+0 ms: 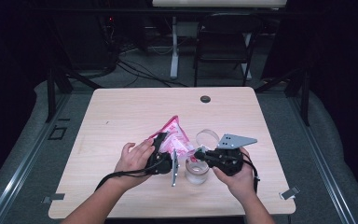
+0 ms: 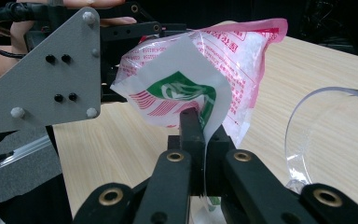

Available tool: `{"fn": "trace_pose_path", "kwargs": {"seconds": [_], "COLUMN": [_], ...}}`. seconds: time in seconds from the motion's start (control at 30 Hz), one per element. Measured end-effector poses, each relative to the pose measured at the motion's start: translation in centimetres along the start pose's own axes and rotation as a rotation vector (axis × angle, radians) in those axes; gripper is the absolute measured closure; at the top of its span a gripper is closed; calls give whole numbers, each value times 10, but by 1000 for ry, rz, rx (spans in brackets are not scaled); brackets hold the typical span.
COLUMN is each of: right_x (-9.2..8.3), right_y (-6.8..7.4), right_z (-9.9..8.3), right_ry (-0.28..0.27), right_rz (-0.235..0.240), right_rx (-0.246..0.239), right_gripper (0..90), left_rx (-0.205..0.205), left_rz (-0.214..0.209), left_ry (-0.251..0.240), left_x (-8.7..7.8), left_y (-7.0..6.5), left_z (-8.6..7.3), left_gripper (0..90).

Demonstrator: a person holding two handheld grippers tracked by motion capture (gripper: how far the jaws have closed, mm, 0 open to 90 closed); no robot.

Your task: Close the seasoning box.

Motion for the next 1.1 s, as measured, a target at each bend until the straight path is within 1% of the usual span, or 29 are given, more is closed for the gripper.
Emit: {"fn": "trace_pose_path", "kwargs": {"seconds": [0.07,0.13,0.17,0.33,0.57,0.63,0.67,0.77,0.97,1.1], "right_x": [0,0,0,0,-1,-1,-1,-1,0,0], "right_y": [-1,-1,-1,-1,-3,-3,-3,-4,-4,-4], "right_z": [-1,-1,-2,-2,-5,-5,-5,-7,-9,-9], "right_ry": [2,2,2,-3,5,4,3,7,14,13], "right_rz": [-3,-3,-5,-1,-5,-3,-3,0,0,-3], "right_rx": [0,1,2,7,7,8,9,12,14,16], "right_gripper": [900,900,900,900,900,900,900,900,900,900], "left_rx": [6,6,15,28,50,48,47,41,57,57], "left_rz": [11,10,15,22,26,28,36,33,42,44], "left_ry": [-3,-1,-2,-2,4,3,2,11,3,7], "left_x": [0,0,0,0,0,0,0,0,0,0], "left_y": [0,-1,-1,1,3,4,5,7,8,9], "left_z": [1,1,2,2,3,3,4,3,4,4], "left_gripper": [636,636,636,636,638,639,639,641,643,644]}}
Point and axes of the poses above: each handheld gripper's, and its own axes: x roughly forward along the jaws, z roughly out of its top, y roughly to its left, the point moved 8 cm from there along x, roughly forward along the jaws, and after that the axes turned 4 degrees about x, right-handed, at the moved point
